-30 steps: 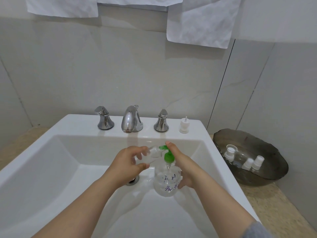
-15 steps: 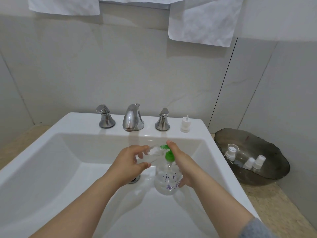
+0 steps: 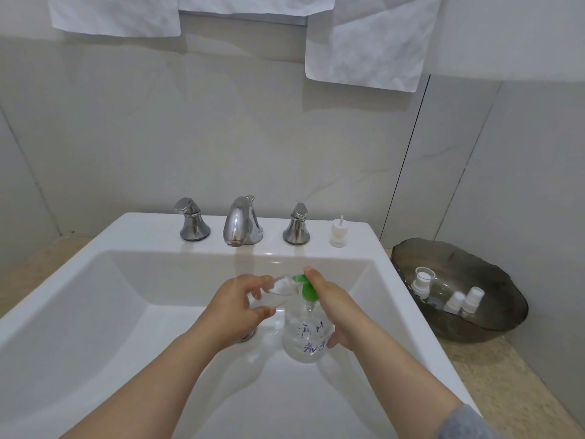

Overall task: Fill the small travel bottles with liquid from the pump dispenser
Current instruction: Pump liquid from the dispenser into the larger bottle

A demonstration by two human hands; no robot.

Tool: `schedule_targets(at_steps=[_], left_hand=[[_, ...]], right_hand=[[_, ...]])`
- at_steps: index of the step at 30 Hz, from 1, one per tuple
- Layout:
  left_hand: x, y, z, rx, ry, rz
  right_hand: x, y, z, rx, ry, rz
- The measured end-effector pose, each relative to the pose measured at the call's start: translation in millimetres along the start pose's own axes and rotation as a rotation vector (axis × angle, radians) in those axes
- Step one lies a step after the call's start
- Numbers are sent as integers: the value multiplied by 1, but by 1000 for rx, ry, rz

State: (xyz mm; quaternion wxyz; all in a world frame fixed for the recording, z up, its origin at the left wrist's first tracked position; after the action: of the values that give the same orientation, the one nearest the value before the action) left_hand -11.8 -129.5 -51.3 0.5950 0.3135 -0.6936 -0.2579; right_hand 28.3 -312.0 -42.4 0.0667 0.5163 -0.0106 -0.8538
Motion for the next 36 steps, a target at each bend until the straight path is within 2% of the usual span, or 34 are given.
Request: schedule_targets(at_steps=[17,36], left_hand=[[2,3,-3,27,-16,37],[-2,-3,-2,2,-5,7]], right_hand=[[2,0,-11,-48,-84,-18],[1,2,-4,-11,-6,19]])
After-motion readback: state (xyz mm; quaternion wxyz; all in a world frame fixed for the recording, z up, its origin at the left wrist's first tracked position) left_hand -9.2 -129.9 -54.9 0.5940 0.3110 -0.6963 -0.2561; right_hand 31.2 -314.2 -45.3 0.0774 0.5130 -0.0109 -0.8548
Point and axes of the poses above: each hand's wrist, its own z-axis away from the middle knuckle, its own y-axis out of the back of the hand, x = y × z, the point moved 1 cm from there along -z, towards the middle knuckle, and after that the axes turned 8 degrees about -z, right-handed, at the moved point
